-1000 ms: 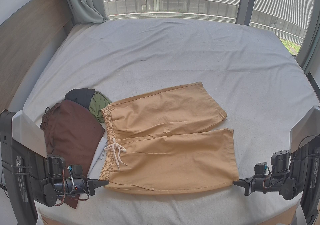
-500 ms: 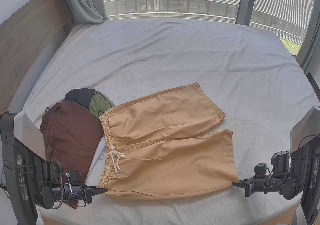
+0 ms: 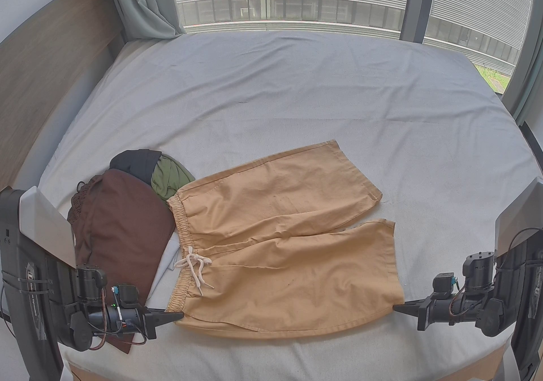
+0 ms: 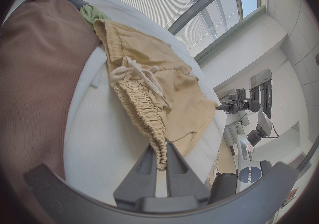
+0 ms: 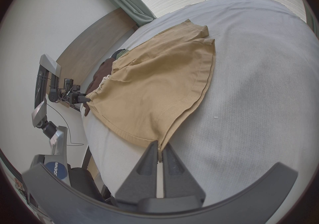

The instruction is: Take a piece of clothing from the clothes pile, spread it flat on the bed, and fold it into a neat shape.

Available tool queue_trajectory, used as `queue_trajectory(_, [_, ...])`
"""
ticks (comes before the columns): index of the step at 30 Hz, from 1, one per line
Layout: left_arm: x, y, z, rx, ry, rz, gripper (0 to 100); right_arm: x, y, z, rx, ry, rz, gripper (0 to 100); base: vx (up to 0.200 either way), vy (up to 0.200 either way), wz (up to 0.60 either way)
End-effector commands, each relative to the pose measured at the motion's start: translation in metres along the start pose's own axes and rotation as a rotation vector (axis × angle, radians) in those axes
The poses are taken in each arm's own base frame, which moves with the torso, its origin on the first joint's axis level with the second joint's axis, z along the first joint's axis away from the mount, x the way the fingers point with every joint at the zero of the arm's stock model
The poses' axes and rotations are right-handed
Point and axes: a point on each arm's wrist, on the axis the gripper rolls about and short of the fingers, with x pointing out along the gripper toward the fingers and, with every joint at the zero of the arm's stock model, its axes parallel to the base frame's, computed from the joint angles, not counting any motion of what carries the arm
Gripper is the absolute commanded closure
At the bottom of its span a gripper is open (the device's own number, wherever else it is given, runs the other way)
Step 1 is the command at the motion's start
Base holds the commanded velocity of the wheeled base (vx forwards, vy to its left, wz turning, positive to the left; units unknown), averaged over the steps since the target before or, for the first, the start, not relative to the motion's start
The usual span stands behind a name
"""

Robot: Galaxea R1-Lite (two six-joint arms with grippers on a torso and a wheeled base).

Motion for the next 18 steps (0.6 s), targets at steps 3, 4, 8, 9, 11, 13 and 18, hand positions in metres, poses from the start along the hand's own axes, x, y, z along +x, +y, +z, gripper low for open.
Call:
queue_trajectory(3, [0.005, 0.004, 0.019, 0.038, -0.069, -0.004, 100, -0.004, 0.003, 0.016, 0.001, -0.071, 0.023, 100, 0.000, 0.000, 0.00])
queue_trajectory(4, [0.005, 0.005, 0.021, 0.034, -0.074, -0.004, 100, -0.004, 0.003, 0.018, 0.006, -0.081, 0.026, 100, 0.000, 0.000, 0.00])
queue_trajectory(8, [0.006, 0.005, 0.032, 0.039, -0.111, -0.009, 100, -0.004, 0.004, 0.028, 0.009, -0.122, 0.034, 100, 0.000, 0.000, 0.00])
queue_trajectory(9, [0.006, 0.005, 0.035, 0.035, -0.121, -0.010, 100, -0.004, 0.003, 0.029, 0.013, -0.126, 0.035, 100, 0.000, 0.000, 0.00])
queue_trajectory(11, [0.006, 0.002, 0.042, 0.023, -0.141, -0.019, 100, -0.002, 0.002, 0.032, 0.013, -0.140, 0.035, 100, 0.000, 0.000, 0.00])
queue_trajectory(13, [0.006, -0.003, 0.049, 0.008, -0.159, -0.029, 100, -0.001, 0.002, 0.037, 0.012, -0.157, 0.039, 100, 0.000, 0.000, 0.00])
queue_trajectory(18, [0.005, -0.011, 0.059, -0.021, -0.183, -0.047, 100, -0.005, 0.006, 0.054, 0.057, -0.224, 0.050, 100, 0.000, 0.000, 0.00])
